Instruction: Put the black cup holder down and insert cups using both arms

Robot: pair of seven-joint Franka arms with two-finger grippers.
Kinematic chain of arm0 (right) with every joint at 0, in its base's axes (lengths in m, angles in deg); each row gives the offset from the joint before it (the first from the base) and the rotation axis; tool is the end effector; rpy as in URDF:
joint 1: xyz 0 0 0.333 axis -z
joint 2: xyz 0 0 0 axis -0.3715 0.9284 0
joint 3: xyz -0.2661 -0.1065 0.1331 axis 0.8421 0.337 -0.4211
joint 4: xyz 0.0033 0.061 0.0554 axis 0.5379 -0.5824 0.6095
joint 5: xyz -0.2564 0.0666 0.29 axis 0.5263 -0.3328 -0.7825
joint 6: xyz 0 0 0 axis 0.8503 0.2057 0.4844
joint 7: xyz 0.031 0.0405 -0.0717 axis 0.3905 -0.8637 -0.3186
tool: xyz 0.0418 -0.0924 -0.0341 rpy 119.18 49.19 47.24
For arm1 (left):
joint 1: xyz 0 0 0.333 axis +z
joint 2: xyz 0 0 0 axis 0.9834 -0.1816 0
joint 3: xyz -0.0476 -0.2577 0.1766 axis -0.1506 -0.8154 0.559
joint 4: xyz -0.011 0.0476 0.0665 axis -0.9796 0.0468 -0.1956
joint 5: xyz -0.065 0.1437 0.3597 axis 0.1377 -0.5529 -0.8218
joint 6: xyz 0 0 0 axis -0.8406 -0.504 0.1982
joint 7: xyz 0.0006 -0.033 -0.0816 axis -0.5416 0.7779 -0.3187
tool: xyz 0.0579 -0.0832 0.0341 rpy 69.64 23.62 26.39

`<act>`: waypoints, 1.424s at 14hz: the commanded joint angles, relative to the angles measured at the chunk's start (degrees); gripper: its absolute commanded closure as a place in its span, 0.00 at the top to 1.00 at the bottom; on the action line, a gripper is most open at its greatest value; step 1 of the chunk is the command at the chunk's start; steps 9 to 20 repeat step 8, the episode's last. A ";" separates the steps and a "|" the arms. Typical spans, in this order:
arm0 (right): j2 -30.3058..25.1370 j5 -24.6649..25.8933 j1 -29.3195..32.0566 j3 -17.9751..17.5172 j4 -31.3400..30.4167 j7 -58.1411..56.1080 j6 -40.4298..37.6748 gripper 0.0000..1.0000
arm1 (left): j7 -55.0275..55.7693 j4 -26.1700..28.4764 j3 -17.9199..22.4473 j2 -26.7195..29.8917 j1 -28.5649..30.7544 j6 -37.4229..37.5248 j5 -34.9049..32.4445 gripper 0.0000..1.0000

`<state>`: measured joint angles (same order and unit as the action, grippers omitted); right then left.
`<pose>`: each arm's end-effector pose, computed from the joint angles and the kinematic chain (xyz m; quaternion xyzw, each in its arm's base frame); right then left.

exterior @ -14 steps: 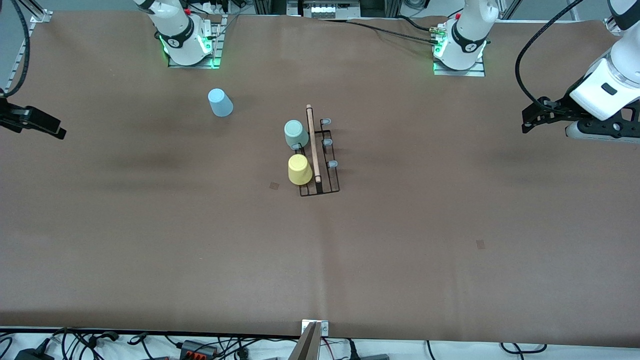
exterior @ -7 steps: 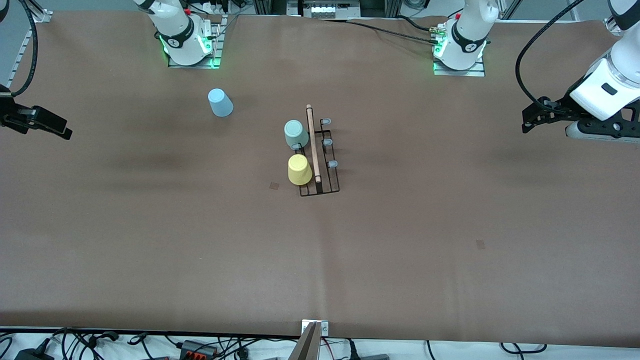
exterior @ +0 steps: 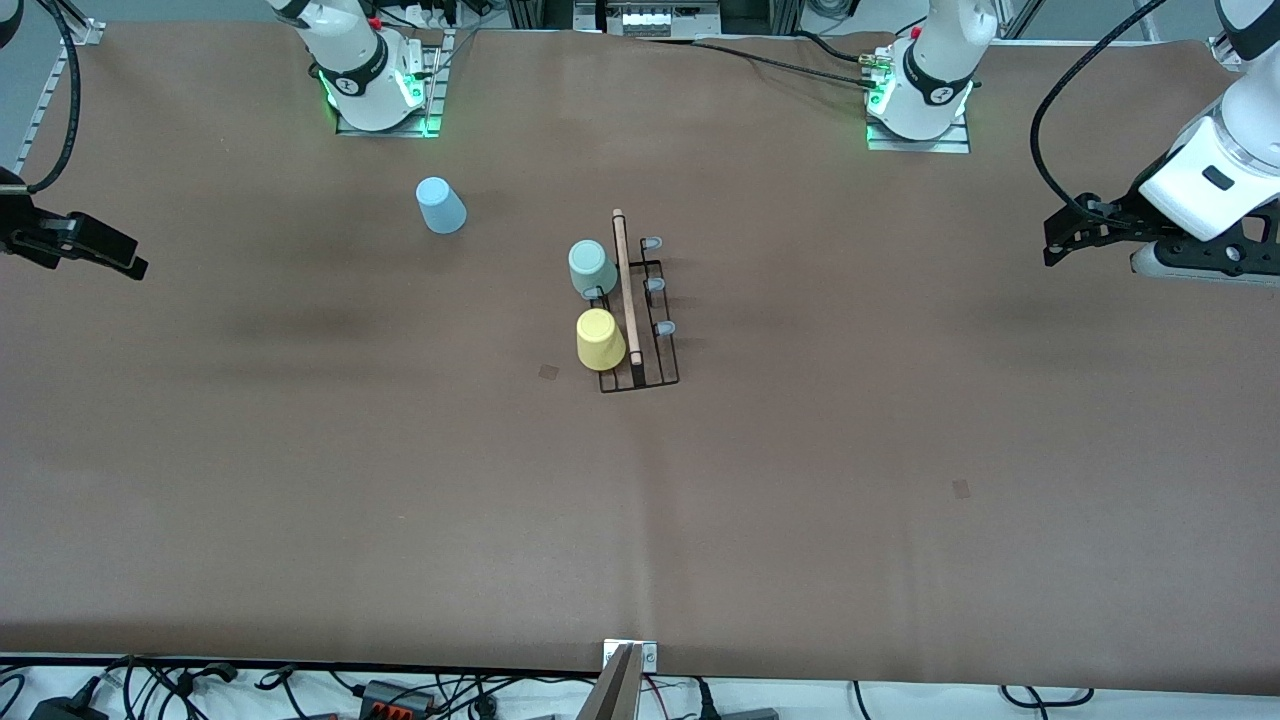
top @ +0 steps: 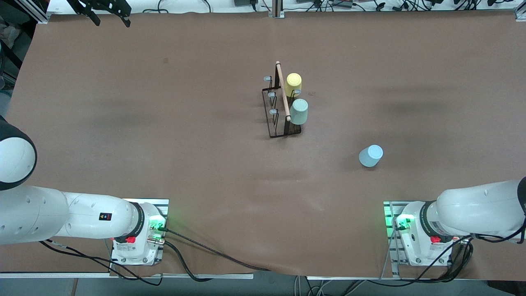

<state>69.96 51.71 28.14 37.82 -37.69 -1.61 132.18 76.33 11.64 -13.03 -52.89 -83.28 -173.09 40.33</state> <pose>0.5801 -0.0234 0.6067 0.9983 -0.0576 -0.0094 0.0054 0.5440 -0.0294 0.5828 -0.9994 0.0338 -0.0026 0.0005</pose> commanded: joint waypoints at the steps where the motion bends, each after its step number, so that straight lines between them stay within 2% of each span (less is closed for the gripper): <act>1: -0.21 0.53 -0.97 0.53 0.13 0.43 0.34 1.00 | -0.24 -1.78 0.00 -0.58 -0.13 1.25 0.20 1.00; 20: -0.12 0.17 -0.71 0.53 -0.05 0.34 0.16 1.00 | -0.15 -2.84 -0.09 -0.84 -0.74 1.43 0.20 1.00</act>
